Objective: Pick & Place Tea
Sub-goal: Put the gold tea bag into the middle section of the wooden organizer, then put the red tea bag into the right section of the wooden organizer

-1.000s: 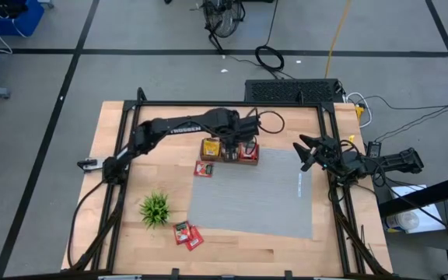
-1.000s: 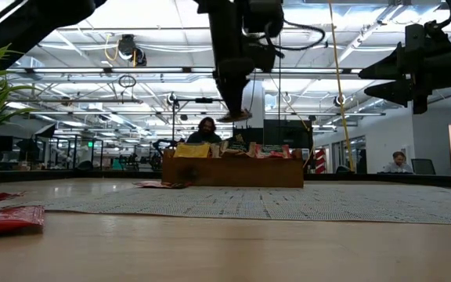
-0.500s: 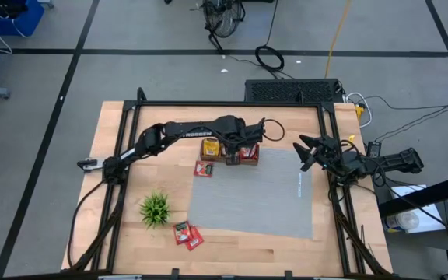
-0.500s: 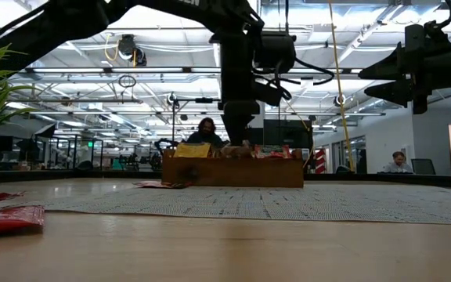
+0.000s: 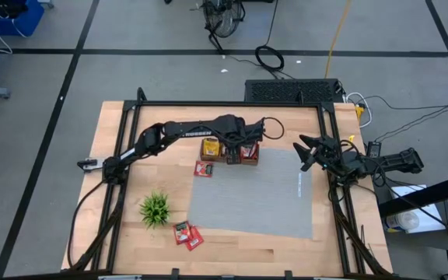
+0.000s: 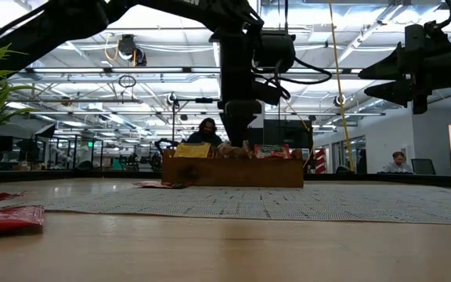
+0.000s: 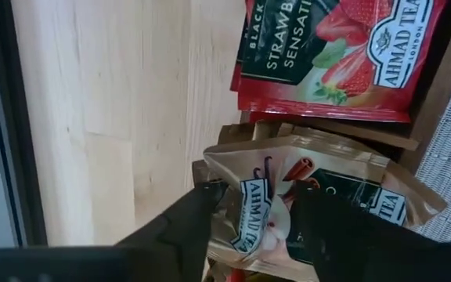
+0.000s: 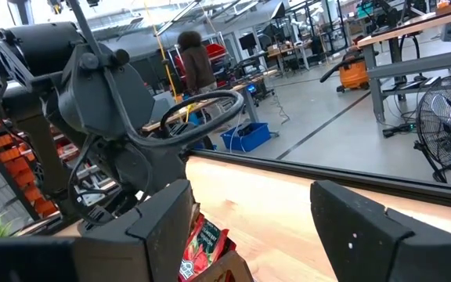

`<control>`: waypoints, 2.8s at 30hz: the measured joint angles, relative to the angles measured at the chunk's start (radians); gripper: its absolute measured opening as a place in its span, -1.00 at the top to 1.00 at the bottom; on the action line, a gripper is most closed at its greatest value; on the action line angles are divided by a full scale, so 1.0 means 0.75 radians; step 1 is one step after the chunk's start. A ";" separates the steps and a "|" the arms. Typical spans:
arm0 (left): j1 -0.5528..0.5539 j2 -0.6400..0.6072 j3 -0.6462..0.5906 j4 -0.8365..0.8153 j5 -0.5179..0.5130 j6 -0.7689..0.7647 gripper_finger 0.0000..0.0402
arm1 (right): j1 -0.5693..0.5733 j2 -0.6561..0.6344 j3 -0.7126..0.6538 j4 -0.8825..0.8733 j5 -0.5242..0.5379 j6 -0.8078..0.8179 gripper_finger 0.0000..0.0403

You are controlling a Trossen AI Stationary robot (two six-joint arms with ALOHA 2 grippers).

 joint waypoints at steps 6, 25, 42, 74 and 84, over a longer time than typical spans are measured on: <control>-0.001 -0.001 0.099 -0.061 0.002 -0.002 -0.08 | 0.000 0.000 0.000 0.000 0.000 0.000 -0.20; -0.075 -0.243 0.156 -0.300 0.100 -0.085 -0.09 | 0.000 0.000 0.000 0.002 0.000 0.000 -0.20; -0.294 -0.391 0.156 -0.367 0.526 -0.516 0.01 | 0.000 0.000 0.000 0.003 0.000 0.000 -0.20; -0.888 -0.389 0.155 -0.370 0.479 -0.985 0.18 | 0.000 0.000 0.000 0.003 0.000 0.000 -0.20; -1.043 -0.399 0.006 -0.370 0.467 -1.285 0.18 | 0.000 -0.001 0.000 0.003 0.000 0.000 -0.20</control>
